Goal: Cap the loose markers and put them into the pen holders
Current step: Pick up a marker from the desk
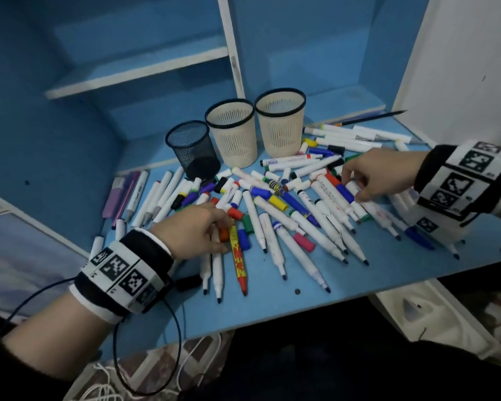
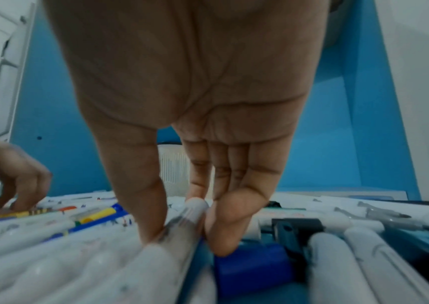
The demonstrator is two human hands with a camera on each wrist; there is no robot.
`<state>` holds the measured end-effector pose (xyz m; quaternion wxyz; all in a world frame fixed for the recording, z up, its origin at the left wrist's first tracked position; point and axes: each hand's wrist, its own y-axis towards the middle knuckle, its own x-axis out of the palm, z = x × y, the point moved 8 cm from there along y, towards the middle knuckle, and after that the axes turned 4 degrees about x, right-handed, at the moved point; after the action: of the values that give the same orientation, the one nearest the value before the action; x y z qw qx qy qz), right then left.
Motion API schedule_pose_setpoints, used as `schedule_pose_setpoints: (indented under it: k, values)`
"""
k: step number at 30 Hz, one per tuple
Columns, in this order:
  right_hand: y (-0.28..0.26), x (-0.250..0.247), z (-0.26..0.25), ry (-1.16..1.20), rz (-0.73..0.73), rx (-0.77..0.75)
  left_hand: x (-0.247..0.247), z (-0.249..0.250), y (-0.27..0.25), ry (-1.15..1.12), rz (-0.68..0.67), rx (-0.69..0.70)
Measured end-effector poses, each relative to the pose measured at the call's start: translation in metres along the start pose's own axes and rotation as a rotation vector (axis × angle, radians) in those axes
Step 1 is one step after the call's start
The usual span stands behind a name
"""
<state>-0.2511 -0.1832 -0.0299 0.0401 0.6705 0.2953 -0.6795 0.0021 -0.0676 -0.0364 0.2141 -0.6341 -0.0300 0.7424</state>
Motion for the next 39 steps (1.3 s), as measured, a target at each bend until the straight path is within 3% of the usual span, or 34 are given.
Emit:
schedule_pose_setpoints:
  k: [4, 10, 16, 20, 25, 39]
  values:
    - [-0.007, -0.014, -0.005, 0.096, 0.065, -0.002, 0.005, -0.002, -0.006, 0.014, 0.027, -0.029]
    - [-0.039, -0.051, -0.015, 0.175, 0.313, -0.013, 0.003, 0.005, -0.007, 0.035, 0.041, -0.052]
    - [-0.079, -0.069, -0.018, 0.517, 0.565, -0.076, 0.002, 0.018, -0.007, 0.030, -0.003, -0.096]
    - [-0.090, -0.058, -0.016, 0.733, 0.619, -0.105, 0.001, 0.054, -0.010, 0.126, -0.027, -0.023]
    - [-0.104, -0.041, -0.008, 1.102, 0.743, -0.117, 0.000, 0.109, -0.004, 0.085, 0.050, 0.154]
    - [-0.117, 0.014, 0.008, 1.729, 0.848, -0.059, 0.008, 0.148, 0.037, 0.220, -0.027, 0.211]
